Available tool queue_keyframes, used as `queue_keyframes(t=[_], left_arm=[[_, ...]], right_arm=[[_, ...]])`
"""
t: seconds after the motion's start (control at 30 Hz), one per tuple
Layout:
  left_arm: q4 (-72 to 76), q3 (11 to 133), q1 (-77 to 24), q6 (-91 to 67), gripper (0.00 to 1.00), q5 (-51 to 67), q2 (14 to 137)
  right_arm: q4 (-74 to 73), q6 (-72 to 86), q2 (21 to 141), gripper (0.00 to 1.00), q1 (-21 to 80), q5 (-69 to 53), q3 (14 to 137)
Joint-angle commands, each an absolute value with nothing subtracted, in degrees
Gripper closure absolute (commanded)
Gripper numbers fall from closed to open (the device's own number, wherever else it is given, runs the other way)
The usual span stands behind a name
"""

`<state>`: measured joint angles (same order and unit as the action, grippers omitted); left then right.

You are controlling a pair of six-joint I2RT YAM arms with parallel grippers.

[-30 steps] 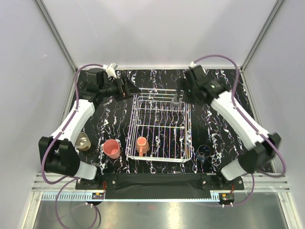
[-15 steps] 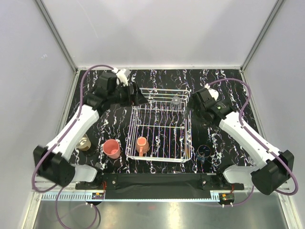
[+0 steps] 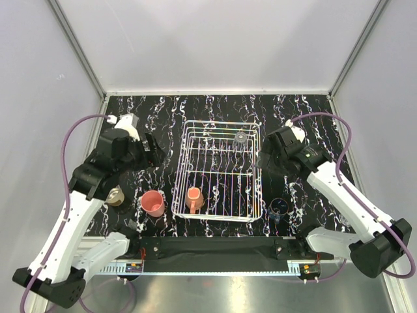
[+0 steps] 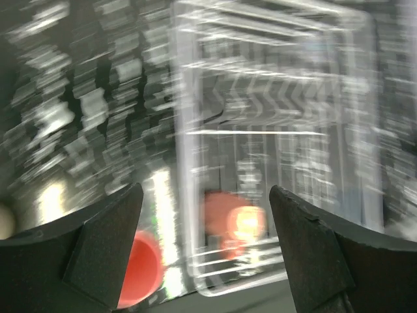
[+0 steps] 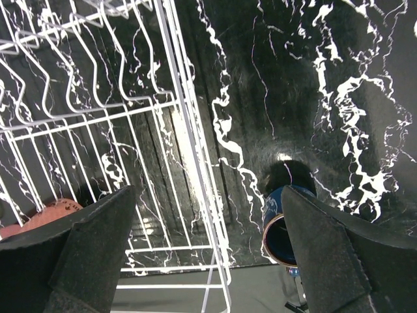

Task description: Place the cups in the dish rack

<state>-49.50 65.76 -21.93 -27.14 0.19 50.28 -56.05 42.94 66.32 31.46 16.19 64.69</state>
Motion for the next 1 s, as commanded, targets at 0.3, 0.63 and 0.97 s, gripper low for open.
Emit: queue_keyframes(t=[0.3,0.63,0.97], left_arm=[[-64.3,62.0,-6.8,-28.7,0.18,-24.9,57.8],[-61.8,60.1,5.4,-32.1,0.16,-25.5,61.9],[-54.2,54.7,7.6,-38.6,0.29,-21.1,72.7]], right_arm=[[-54.8,41.5,62.1,0.0,31.6,13.0,64.2],[-50.3,40.3,57.0,0.0,31.5,5.5,62.3],[-49.0,38.0,55.8,0.0,31.6,1.8,61.3]])
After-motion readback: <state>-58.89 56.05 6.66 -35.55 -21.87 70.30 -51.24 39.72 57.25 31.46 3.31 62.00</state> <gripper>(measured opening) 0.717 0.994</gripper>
